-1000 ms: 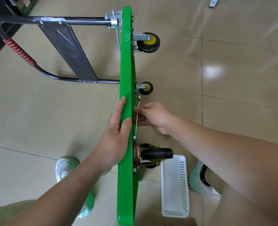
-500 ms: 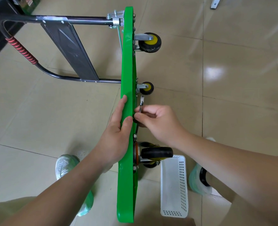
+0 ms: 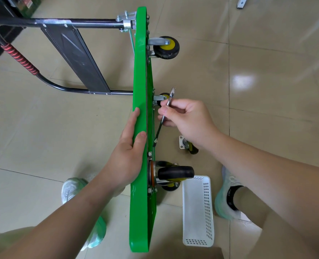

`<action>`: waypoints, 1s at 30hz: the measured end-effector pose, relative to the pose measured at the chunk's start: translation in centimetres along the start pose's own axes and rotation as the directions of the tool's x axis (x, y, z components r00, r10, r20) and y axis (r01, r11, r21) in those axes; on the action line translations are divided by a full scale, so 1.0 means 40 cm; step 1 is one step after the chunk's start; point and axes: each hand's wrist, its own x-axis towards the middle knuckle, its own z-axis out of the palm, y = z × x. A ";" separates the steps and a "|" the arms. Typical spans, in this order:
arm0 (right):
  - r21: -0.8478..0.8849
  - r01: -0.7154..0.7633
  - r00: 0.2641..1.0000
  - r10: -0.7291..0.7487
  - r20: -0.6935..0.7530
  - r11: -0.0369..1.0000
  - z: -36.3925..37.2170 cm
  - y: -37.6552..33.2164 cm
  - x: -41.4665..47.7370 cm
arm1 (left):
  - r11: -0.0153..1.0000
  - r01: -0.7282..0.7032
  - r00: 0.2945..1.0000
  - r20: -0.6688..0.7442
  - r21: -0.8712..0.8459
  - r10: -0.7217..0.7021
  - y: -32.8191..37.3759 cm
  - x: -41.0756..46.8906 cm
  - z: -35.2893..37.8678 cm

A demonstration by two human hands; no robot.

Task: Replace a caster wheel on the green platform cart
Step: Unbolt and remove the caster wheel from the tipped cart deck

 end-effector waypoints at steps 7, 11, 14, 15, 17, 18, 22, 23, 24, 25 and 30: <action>0.028 -0.243 0.967 0.240 0.088 0.970 -0.001 0.062 0.072 | 1.000 0.015 1.000 0.015 0.016 -0.015 0.004 0.000 -0.002; 0.030 -0.312 0.941 0.304 0.149 0.950 0.017 0.087 0.093 | 1.000 0.005 1.000 0.011 0.016 -0.006 0.005 0.001 -0.004; 0.022 -0.360 0.916 0.348 0.200 0.933 0.026 0.104 0.102 | 1.000 0.002 1.000 0.009 0.019 -0.002 0.003 0.002 -0.005; 0.025 -0.374 0.910 0.362 0.205 0.927 0.030 0.109 0.105 | 1.000 -0.001 1.000 0.008 0.021 0.000 0.002 0.002 -0.006; 0.036 -0.412 0.894 0.396 0.212 0.911 0.036 0.117 0.110 | 1.000 -0.003 1.000 0.006 0.030 0.002 0.000 0.002 -0.006; 0.046 -0.433 0.885 0.414 0.215 0.900 0.038 0.121 0.113 | 0.999 -0.001 1.000 0.005 0.034 0.001 -0.001 0.001 -0.007; 0.084 -0.492 0.857 0.464 0.225 0.867 0.048 0.136 0.120 | 0.999 -0.003 1.000 0.014 0.036 0.003 -0.003 0.001 -0.008; 0.092 -0.502 0.851 0.473 0.227 0.860 0.051 0.138 0.119 | 0.999 -0.007 1.000 0.016 0.038 0.007 -0.004 0.001 -0.008; 0.099 -0.512 0.846 0.482 0.228 0.853 0.053 0.140 0.119 | 0.999 -0.010 1.000 0.017 0.038 0.009 -0.006 0.002 -0.008; 0.103 -0.520 0.842 0.489 0.229 0.848 0.055 0.141 0.119 | 0.999 -0.011 1.000 0.017 0.037 0.010 -0.009 0.003 -0.008; 0.106 -0.480 0.857 0.440 0.267 0.871 0.052 0.134 0.122 | 1.000 0.004 1.000 0.026 0.030 -0.005 -0.015 0.005 -0.008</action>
